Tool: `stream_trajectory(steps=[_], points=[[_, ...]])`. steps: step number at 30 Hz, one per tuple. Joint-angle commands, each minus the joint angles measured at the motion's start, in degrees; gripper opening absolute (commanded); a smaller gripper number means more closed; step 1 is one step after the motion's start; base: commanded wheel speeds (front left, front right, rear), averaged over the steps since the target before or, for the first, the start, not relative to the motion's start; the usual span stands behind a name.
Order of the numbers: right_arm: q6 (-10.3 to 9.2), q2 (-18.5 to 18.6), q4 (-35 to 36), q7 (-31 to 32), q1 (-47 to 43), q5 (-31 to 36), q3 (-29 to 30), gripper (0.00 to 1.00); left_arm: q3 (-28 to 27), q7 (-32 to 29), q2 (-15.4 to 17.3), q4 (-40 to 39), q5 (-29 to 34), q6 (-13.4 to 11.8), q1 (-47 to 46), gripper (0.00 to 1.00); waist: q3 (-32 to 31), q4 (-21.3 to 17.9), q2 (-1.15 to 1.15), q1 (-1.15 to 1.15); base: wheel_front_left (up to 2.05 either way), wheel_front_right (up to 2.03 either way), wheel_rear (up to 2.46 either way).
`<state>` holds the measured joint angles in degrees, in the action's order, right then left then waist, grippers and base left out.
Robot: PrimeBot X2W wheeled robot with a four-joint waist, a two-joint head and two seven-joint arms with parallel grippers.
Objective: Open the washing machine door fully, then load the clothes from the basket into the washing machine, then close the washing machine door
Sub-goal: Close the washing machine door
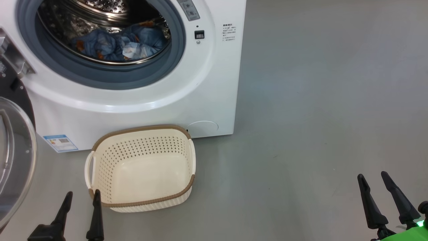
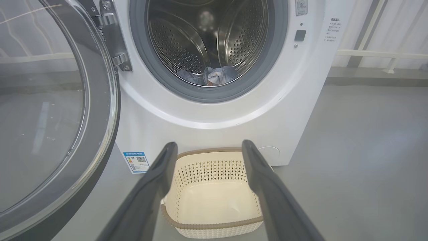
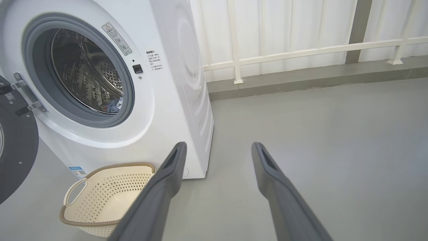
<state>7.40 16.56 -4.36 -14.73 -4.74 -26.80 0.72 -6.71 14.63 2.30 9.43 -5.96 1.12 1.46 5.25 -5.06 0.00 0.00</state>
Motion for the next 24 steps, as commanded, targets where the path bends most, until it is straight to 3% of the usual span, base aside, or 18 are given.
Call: stream_trajectory(steps=[1,16,24], points=[[0.09,1.68,1.47,-0.27,0.16,0.39,-0.97,1.0,-1.67,0.37,0.58,-1.71,-0.51,0.04,-0.19,1.0,-0.06,0.09,0.0,0.0,-0.3,0.3,0.0],[0.09,1.9,1.7,-0.27,-0.1,0.6,-2.52,1.0,0.13,0.37,0.58,-2.85,-2.66,-1.06,0.64,1.0,-0.73,4.87,0.0,0.0,-0.01,0.01,0.0],[0.09,3.04,1.38,-0.27,1.98,0.59,-6.57,1.0,0.25,0.37,0.58,-3.76,-5.28,-4.22,2.38,1.0,-0.5,10.91,0.0,0.0,0.0,0.0,0.0]])
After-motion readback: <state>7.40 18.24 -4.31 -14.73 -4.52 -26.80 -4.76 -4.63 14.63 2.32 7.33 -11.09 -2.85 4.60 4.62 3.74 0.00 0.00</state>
